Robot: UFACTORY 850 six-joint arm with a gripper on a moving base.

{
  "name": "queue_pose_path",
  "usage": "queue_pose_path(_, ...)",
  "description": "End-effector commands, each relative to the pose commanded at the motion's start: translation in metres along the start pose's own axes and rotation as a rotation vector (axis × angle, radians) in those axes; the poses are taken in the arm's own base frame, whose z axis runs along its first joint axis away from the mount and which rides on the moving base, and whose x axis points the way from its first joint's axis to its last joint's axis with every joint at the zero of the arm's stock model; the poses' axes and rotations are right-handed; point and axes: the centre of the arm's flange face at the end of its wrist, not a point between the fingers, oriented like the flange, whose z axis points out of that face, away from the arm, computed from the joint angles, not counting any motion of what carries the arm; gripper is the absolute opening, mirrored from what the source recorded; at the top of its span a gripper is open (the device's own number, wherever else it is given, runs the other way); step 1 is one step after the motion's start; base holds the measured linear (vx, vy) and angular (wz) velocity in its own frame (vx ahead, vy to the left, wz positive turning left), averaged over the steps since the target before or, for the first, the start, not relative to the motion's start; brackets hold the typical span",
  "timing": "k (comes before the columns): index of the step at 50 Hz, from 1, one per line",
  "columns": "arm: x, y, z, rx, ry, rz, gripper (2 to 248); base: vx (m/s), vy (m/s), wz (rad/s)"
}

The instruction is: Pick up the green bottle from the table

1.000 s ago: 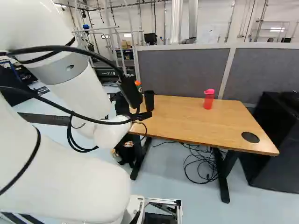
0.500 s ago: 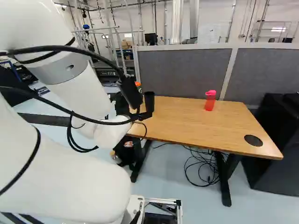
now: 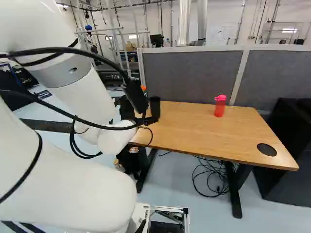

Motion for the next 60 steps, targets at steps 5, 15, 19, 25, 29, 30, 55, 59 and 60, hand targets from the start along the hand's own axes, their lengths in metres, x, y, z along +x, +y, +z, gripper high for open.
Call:
queue_pose_path(5,0.000,0.000,0.000,0.000,0.000,0.000,247,0.060,0.015,-0.002)
queue_pose_path(15,0.010,-0.001,0.006,0.005,0.019,-0.002,247,0.059,0.014,-0.002)
queue_pose_path(19,0.014,-0.002,0.009,0.007,0.023,-0.002,247,0.000,0.000,0.000)
queue_pose_path(25,0.021,-0.003,0.013,0.010,0.035,-0.003,247,0.000,0.000,0.000)
queue_pose_path(29,0.026,-0.004,0.015,0.013,0.045,-0.004,247,0.000,0.000,0.000)
queue_pose_path(30,0.027,-0.004,0.016,0.013,0.047,-0.004,247,0.000,0.000,0.000)
queue_pose_path(55,0.059,-0.010,0.030,0.030,0.109,-0.009,247,0.000,0.000,0.000)
queue_pose_path(59,0.064,-0.011,0.033,0.033,0.118,-0.009,247,0.000,0.000,0.000)
queue_pose_path(60,0.066,-0.012,0.034,0.034,0.121,-0.010,247,0.000,0.000,0.000)
